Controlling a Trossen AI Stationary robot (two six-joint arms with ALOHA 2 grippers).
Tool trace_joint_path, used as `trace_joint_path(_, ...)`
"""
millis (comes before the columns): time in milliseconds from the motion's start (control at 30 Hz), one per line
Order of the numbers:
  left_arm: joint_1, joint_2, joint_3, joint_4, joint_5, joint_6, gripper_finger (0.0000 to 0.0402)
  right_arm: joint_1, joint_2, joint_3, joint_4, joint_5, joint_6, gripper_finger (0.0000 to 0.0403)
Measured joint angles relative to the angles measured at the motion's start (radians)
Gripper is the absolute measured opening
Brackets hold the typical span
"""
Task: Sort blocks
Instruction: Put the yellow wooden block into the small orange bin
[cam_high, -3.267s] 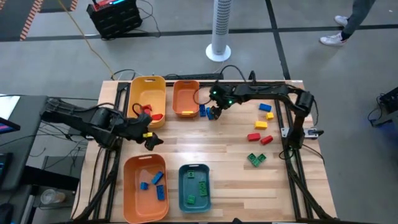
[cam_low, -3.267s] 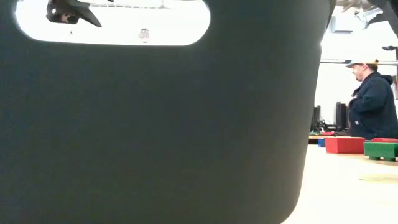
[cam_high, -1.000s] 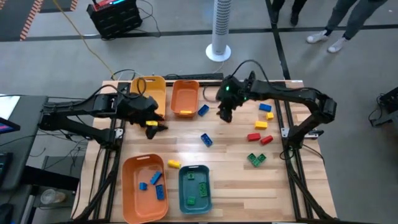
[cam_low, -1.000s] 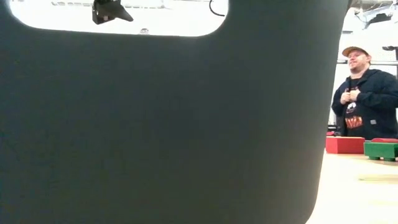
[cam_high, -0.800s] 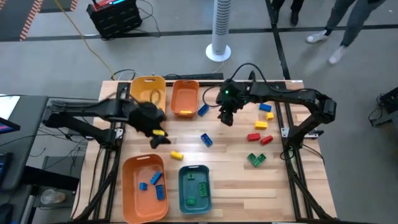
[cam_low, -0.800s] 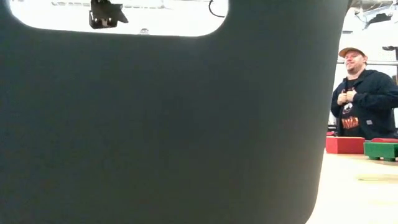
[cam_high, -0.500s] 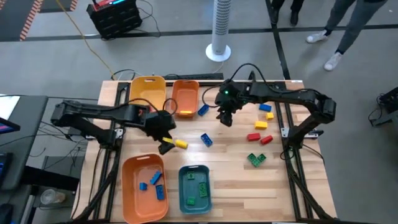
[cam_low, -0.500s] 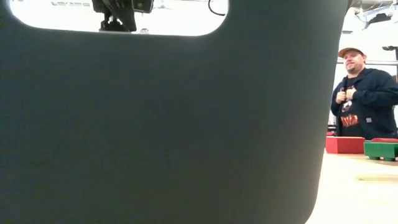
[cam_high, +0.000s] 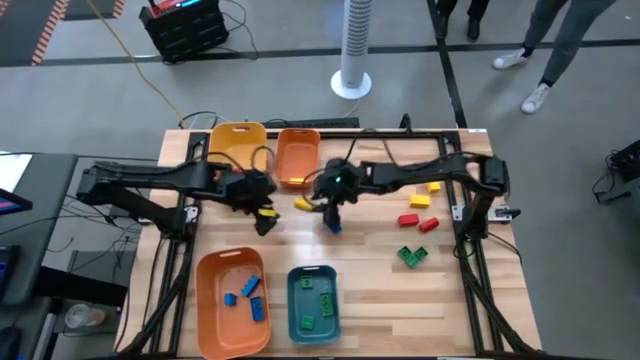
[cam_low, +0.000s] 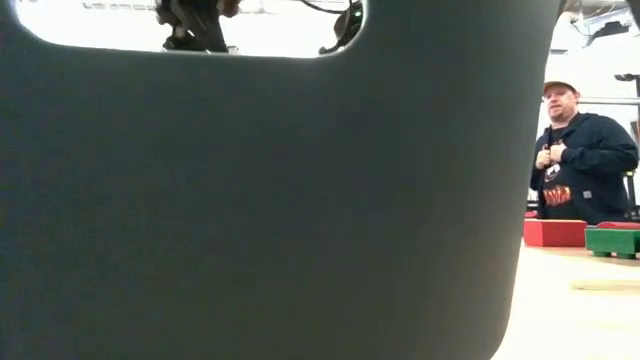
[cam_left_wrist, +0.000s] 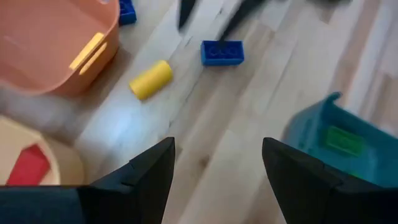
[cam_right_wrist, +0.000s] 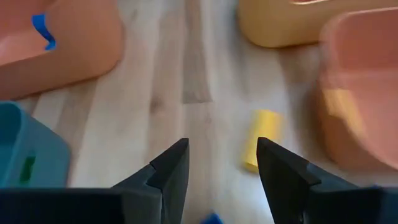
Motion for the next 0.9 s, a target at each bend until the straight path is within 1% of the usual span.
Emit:
trace_joint_path(100,-0.012,-0.068,0.0,-0.048,-0.008,-0.077,0.0235,0.005,0.032,-0.028,0.083,0.007,0.053,0.0189)
trace_joint_path(233,-0.045,-0.156,0.0,-0.099,-0.071,-0.158,0.0235,0.022,0.017,-0.121,0.222,0.126,0.088,0.018)
trace_joint_path(300,-0.06,-0.184,0.0,-0.125,-0.101,-0.184,0.0235,0.027,0.016,-0.176,0.304,0.146,0.113,0.0177)
trace_joint_path(367,-0.067,-0.206,0.0,-0.133,-0.121,-0.198,0.0235,0.027,0.022,-0.212,0.337,0.147,0.109,0.0175)
trace_joint_path(467,-0.069,-0.218,0.0,-0.151,-0.121,-0.207,0.0235,0.01,0.037,-0.221,0.372,0.161,0.055,0.0177)
trace_joint_path(567,-0.069,-0.22,0.0,-0.165,-0.115,-0.218,0.0235,-0.016,0.038,-0.225,0.365,0.156,0.062,0.0185)
trace_joint_path(700,-0.069,-0.216,0.0,-0.168,-0.108,-0.21,0.0235,-0.035,0.038,-0.222,0.349,0.099,-0.045,0.0212)
trace_joint_path(767,-0.069,-0.214,0.0,-0.167,-0.106,-0.205,0.0235,-0.047,0.039,-0.222,0.306,0.07,-0.055,0.0228)
trace_joint_path(833,-0.069,-0.213,0.0,-0.168,-0.105,-0.201,0.0235,-0.055,0.061,-0.222,0.305,0.019,-0.06,0.0242)
trace_joint_path(900,-0.069,-0.213,0.0,-0.168,-0.104,-0.198,0.0235,-0.06,0.075,-0.225,0.298,-0.004,-0.076,0.0252)
